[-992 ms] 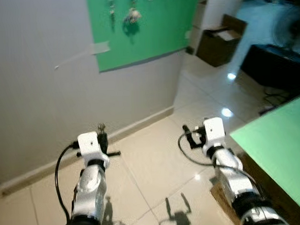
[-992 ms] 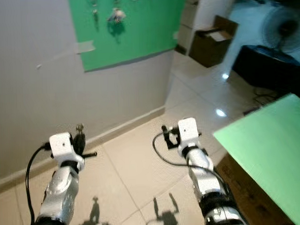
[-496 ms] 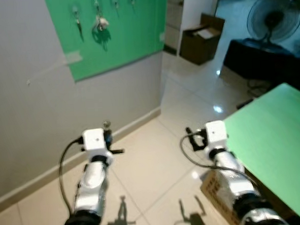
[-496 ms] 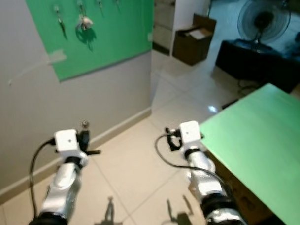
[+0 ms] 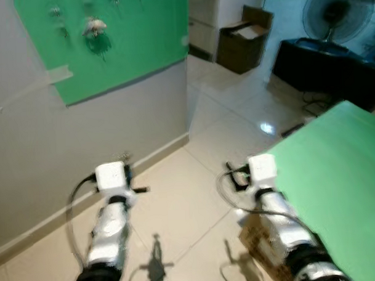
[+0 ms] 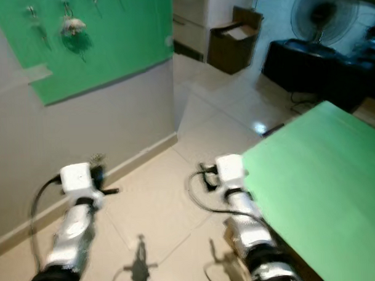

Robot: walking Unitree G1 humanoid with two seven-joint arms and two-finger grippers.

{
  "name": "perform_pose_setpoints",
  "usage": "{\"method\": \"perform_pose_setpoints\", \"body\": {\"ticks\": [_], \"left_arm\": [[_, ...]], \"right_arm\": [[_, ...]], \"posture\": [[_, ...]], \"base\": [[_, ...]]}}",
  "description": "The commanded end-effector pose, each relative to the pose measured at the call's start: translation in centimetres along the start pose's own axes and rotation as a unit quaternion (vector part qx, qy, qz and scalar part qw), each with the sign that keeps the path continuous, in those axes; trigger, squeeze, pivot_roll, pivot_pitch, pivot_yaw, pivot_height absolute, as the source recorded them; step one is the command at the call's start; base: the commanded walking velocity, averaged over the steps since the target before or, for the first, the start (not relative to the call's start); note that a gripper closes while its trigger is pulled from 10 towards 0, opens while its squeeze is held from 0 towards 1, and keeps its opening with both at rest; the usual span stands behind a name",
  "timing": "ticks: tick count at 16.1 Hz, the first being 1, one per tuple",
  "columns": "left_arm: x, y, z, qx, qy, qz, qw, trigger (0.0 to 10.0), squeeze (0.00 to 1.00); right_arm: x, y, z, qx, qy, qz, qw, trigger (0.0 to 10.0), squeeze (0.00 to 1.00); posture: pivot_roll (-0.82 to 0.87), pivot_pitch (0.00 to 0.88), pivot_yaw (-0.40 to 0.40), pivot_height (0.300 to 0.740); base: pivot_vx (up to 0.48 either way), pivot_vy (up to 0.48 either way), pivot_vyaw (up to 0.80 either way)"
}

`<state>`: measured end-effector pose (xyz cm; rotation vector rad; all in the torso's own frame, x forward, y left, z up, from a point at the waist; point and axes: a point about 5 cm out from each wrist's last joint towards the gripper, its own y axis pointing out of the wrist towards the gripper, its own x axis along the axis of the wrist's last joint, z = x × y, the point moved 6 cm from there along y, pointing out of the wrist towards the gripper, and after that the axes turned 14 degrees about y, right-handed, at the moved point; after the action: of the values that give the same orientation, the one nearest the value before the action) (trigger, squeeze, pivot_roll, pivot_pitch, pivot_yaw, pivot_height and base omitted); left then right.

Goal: Hang keys on a hook

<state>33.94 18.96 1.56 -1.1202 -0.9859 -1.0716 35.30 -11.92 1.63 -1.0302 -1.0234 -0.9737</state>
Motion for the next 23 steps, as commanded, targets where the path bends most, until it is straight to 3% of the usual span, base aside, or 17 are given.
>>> {"method": "perform_pose_setpoints", "body": {"ticks": [1, 5, 10, 15, 23], "left_arm": [[0.9, 0.4, -1.0, -0.009, -0.009, -0.01, 1.0, 0.0, 0.0], [0.9, 0.5, -1.0, -0.009, -0.011, -0.008, 1.0, 0.0, 0.0], [0.8, 0.7, -1.3, -0.012, -0.022, -0.002, 1.0, 0.0, 0.0], [0.8, 0.7, -1.4, -0.016, 0.003, -0.004, 1.0, 0.0, 0.0], [0.8, 0.9, -1.6, -0.019, 0.035, -0.005, 0.999, 0.0, 0.0]], "right_arm": [[0.3, -0.3, -1.4, -0.014, -0.008, -0.003, 1.0, 10.0, 0.0], [0.1, -0.4, -1.5, -0.017, -0.007, -0.001, 1.0, 10.0, 0.0], [-0.3, -0.6, -1.8, -0.02, -0.002, 0.004, 1.0, 10.0, 0.0], [-0.5, -0.6, -1.6, -0.015, -0.002, 0.006, 1.0, 10.0, 0.0], [-0.6, -0.6, -0.7, 0.002, -0.008, 0.006, 1.0, 10.0, 0.0]], "posture": [[-0.1, 0.0, 0.021, 0.74], [-0.1, 0.0, 0.027, 0.74], [-0.11, 0.0, 0.032, 0.74], [-0.11, 0.0, 0.037, 0.74], [-0.11, 0.0, 0.043, 0.74]], "base": [[0.461, 0.0, 0.0], [0.459, 0.0, 0.0], [0.118, 0.437, 0.0], [0.283, 0.343, 0.0], [0.458, 0.0, 0.68]]}}
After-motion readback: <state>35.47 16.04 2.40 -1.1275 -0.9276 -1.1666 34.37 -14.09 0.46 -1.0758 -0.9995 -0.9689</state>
